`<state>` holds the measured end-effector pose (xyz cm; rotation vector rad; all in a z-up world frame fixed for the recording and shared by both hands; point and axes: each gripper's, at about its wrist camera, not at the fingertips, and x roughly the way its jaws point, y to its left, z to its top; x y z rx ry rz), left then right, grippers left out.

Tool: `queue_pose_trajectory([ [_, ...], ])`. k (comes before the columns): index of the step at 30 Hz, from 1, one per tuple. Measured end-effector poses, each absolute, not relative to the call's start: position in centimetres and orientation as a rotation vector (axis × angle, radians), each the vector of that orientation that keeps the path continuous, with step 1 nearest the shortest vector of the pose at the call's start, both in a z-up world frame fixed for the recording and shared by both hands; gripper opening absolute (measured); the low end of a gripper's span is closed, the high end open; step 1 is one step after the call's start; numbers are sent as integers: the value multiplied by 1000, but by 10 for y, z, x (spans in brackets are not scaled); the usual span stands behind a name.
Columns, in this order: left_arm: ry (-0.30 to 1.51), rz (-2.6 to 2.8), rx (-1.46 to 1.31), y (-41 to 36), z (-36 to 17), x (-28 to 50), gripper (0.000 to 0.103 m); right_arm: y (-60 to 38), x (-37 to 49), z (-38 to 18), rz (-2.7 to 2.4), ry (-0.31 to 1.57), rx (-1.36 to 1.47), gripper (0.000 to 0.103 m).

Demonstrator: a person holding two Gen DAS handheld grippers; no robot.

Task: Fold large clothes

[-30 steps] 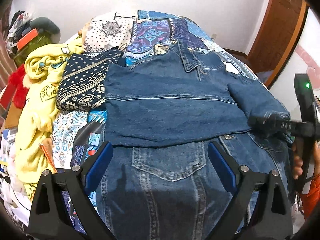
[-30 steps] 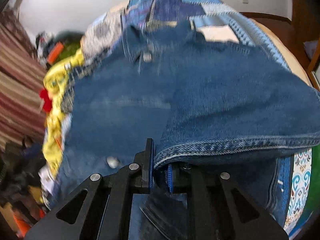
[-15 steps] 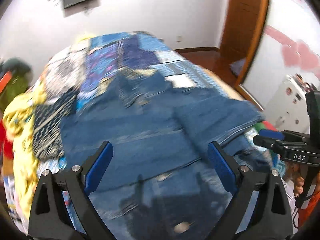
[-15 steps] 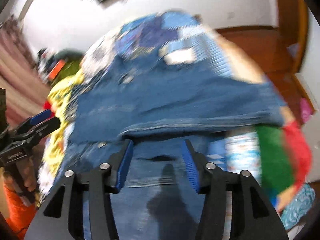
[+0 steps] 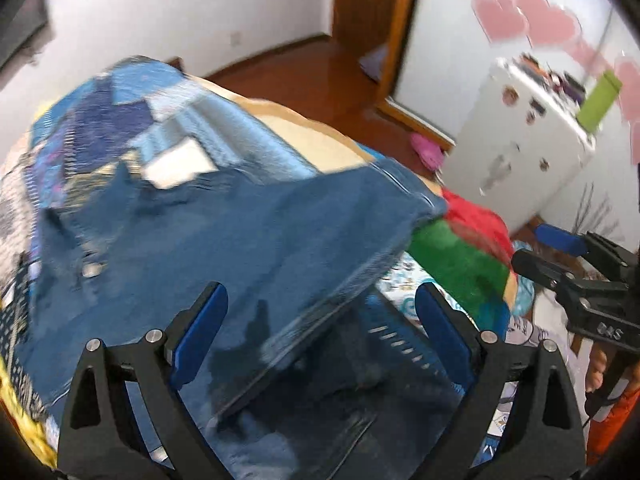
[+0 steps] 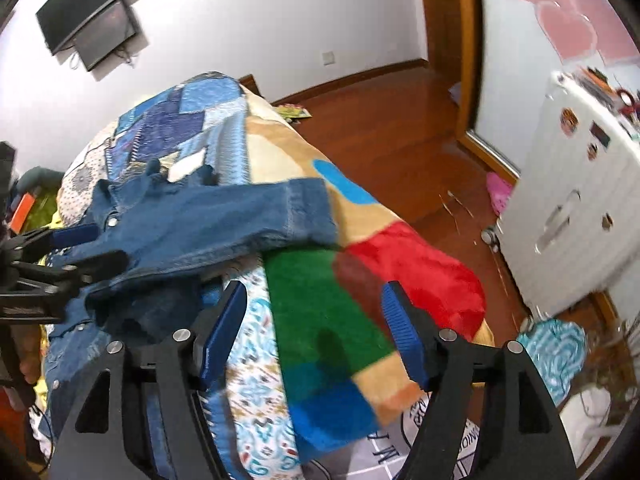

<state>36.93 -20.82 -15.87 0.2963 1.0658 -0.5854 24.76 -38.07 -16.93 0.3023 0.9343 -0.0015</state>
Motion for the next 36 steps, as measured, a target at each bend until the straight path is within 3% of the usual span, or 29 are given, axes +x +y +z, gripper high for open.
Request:
queue_pose_trajectory([
  [3, 1117, -621, 340, -231, -181, 372, 81, -389, 243, -178, -3, 953, 337, 71],
  [8, 1077, -598, 528, -255, -217, 366, 80, -394, 240, -191, 2, 994, 382, 71],
  [10, 1027, -568, 584, -257, -220, 363, 71, -395, 238, -194, 13, 1002, 397, 71],
  [12, 992, -536, 611, -256, -217, 364, 49, -394, 237, -196, 21, 1010, 400, 71],
  [13, 979, -532, 612, -255, -214, 365, 44, -393, 237, -197, 25, 1015, 400, 71],
  [15, 967, -532, 588, -249, -208, 371, 20, -391, 237, -197, 32, 1017, 402, 71],
  [17, 977, -540, 521, -239, -199, 379, 14, -389, 236, -194, 42, 1011, 412, 71],
  [25, 874, -510, 274, -179, -131, 397, 9, -370, 242, -174, 88, 978, 375, 71],
  [31, 751, -402, 103, -88, -74, 393, 9, -330, 262, -146, 166, 916, 275, 72],
  [36, 720, -277, 30, -1, -67, 375, 9, -293, 286, -151, 249, 923, 231, 79],
])
